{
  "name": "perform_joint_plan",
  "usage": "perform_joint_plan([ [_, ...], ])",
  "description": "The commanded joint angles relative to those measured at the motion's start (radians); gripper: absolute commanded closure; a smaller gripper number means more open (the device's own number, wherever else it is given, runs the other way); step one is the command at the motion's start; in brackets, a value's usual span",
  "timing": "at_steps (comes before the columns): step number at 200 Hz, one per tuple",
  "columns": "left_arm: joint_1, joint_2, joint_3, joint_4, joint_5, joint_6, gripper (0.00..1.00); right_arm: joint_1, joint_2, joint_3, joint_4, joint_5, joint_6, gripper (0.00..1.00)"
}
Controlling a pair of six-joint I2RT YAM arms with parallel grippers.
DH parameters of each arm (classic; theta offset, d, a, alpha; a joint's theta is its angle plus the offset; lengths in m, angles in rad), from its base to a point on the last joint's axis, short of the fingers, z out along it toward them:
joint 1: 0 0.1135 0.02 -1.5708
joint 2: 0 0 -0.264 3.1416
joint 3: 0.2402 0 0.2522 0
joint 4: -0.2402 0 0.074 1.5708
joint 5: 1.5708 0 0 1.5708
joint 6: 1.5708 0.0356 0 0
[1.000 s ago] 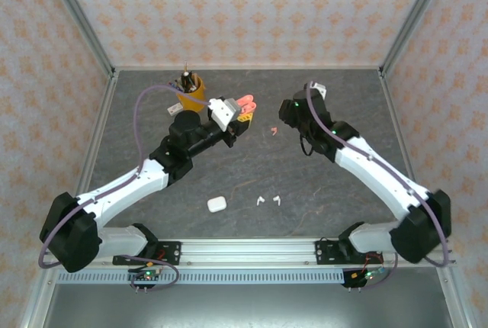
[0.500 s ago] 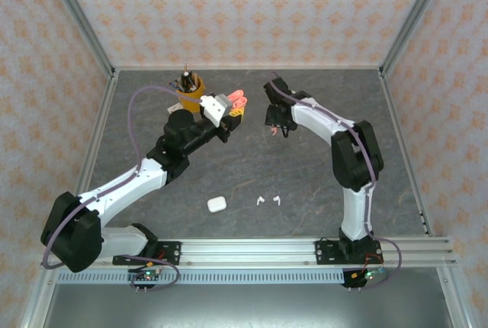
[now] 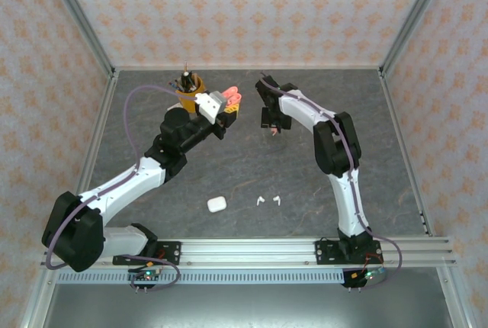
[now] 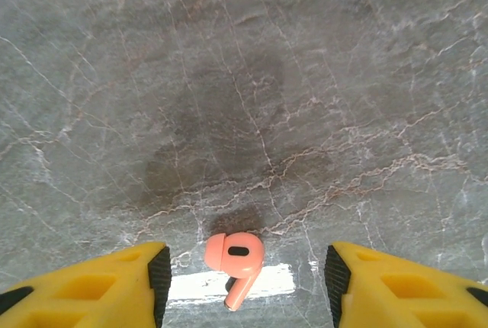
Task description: Insert the wireless bluetooth earbuds into the charging case
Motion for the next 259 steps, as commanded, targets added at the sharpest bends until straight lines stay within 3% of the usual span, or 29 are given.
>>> perform_joint_plan([
  [1,0.010,0.011,-0.005,0.062,0.015,-0.023,1.00,-0.001,0.022,0.035,-0.061,-0.001,-0.021,0.44],
  [227,0.016,0.040,0.003,0.086,0.024,-0.043,1.00,-0.001,0.062,0.027,-0.026,0.004,0.004,0.56],
  [259,0.016,0.043,0.006,0.087,0.026,-0.046,1.00,-0.001,0.056,0.008,-0.018,0.001,0.002,0.62],
])
